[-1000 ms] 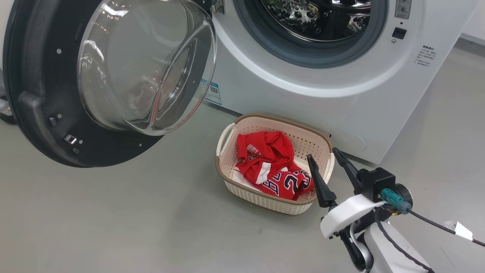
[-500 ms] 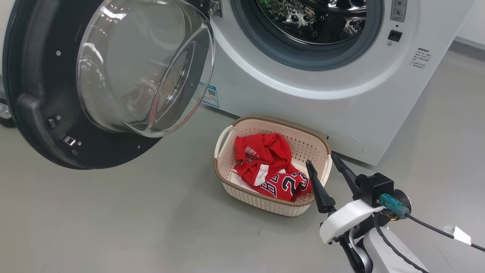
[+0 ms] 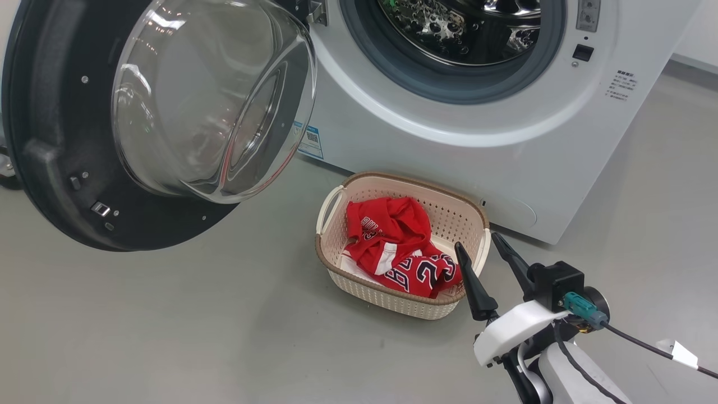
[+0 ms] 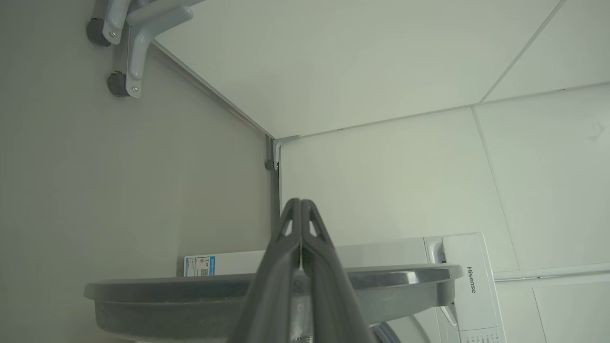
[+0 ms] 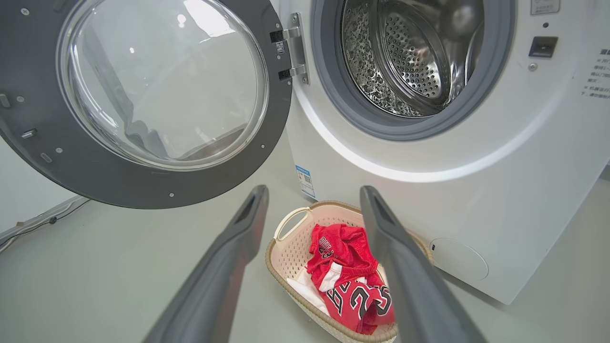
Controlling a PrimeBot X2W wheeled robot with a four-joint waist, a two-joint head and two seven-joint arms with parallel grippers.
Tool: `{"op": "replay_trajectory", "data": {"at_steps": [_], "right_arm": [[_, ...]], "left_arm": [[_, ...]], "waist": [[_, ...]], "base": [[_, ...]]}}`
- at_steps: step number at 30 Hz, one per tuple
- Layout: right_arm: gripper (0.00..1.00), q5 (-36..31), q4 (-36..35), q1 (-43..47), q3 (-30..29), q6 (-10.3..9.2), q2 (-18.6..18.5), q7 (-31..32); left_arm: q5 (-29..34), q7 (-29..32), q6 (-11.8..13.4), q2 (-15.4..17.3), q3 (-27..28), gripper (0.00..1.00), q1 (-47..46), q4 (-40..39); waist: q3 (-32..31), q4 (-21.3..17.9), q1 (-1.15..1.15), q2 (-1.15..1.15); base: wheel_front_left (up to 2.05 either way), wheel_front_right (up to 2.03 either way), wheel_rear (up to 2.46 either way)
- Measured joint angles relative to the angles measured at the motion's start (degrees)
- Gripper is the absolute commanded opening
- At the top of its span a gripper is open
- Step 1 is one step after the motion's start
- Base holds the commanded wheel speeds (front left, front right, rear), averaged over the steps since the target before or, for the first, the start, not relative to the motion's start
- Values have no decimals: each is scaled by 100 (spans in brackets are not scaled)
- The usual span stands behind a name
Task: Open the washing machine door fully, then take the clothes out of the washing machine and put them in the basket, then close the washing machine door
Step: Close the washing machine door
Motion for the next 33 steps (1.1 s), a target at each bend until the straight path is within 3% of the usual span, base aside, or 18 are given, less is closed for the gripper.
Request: {"op": "replay_trajectory", "data": {"at_steps": [15, 33], "right_arm": [[100, -27, -105, 52, -1, -63, 1, 0], [100, -126, -201, 37, -47, -165, -2, 0]], "left_arm": [[4, 131, -20, -102, -75, 0, -213, 378], [-246, 520, -397, 27, 45, 0, -348, 641]], "waist": [[168, -90, 0, 0], [476, -538, 0, 0]], "base": [[0, 0, 0], [0, 0, 0]]}}
